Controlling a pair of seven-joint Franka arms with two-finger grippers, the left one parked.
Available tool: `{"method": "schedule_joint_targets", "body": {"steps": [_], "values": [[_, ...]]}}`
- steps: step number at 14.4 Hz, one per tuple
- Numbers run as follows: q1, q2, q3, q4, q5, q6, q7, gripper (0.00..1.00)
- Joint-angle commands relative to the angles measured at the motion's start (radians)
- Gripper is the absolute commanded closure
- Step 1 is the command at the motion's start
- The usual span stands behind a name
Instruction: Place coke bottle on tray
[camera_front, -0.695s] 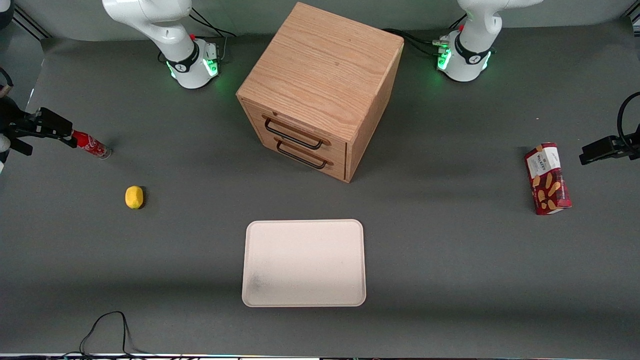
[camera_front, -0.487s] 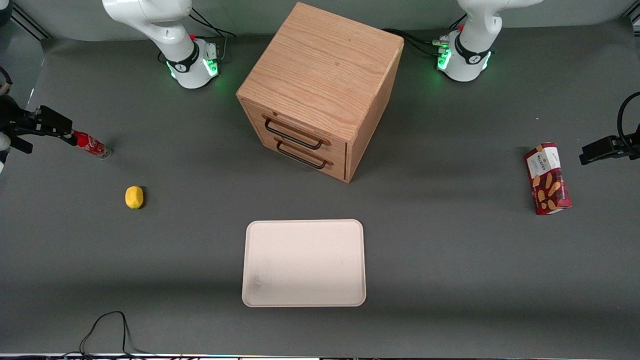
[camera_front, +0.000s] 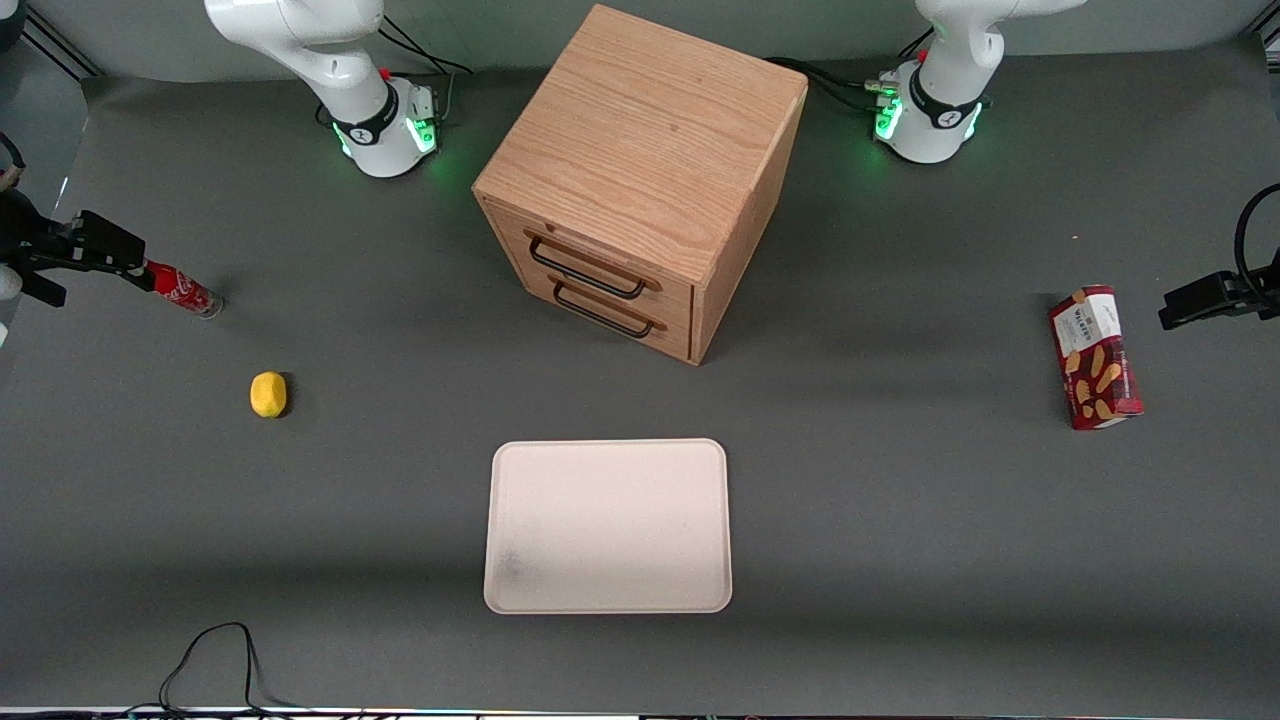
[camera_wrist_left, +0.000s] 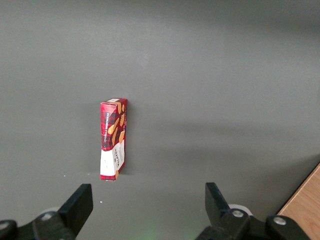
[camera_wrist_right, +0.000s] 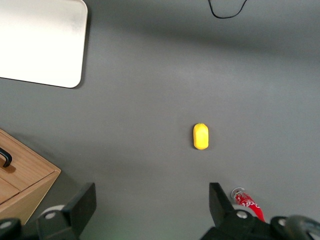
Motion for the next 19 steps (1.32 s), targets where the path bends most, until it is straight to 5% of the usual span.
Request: {"method": "schedule_joint_targets", "body": {"steps": [1,9,12,19], "values": [[-0.002,0.001,0.005,0.019,-0.011,-0.032,0.015,0.0],[-0.005,-0.046,-0.119,-0.033,-0.015,-0.076,-0.067,0.0],[-0.01,-0.104,-0.17,-0.092,-0.067,-0.061,-0.142,0.0],[-0.016,-0.244,-0.401,-0.21,-0.11,-0.03,-0.409,0.0]]}}
